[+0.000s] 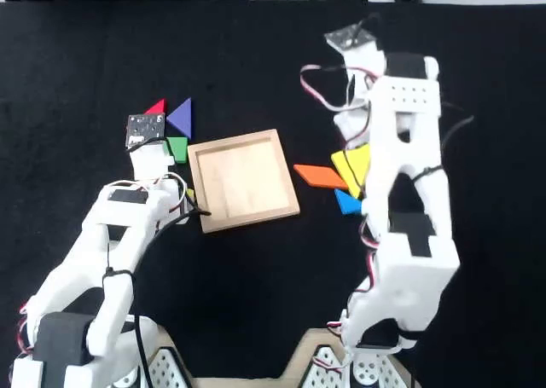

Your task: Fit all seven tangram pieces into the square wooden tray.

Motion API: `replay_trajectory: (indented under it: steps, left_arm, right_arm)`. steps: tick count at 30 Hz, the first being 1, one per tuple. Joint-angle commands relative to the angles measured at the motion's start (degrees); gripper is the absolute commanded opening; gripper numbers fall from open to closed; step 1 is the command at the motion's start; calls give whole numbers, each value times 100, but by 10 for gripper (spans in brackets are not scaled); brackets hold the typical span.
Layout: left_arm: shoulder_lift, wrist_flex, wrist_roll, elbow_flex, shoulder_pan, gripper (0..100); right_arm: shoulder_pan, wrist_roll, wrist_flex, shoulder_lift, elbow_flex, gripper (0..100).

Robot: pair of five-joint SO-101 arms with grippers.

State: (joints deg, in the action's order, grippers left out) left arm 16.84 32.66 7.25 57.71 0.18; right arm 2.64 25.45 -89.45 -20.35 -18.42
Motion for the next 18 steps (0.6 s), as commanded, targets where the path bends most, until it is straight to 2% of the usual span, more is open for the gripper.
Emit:
replay_trajectory:
  steps: [1,5,11,18]
  left_arm:
    - [26,-62,0,-75,48,181]
    - [26,-35,0,-75,48,181]
    - [26,-62,0,-84,48,181]
    - [26,-70,0,-101,48,181]
  right_arm:
    - [-26,-818,791,426,778,36]
    - [35,-1108,976,-40,602,128]
    - [721,-1108,870,-1068,-804,103]
    - [765,-1108,413,-2580,-2422,103]
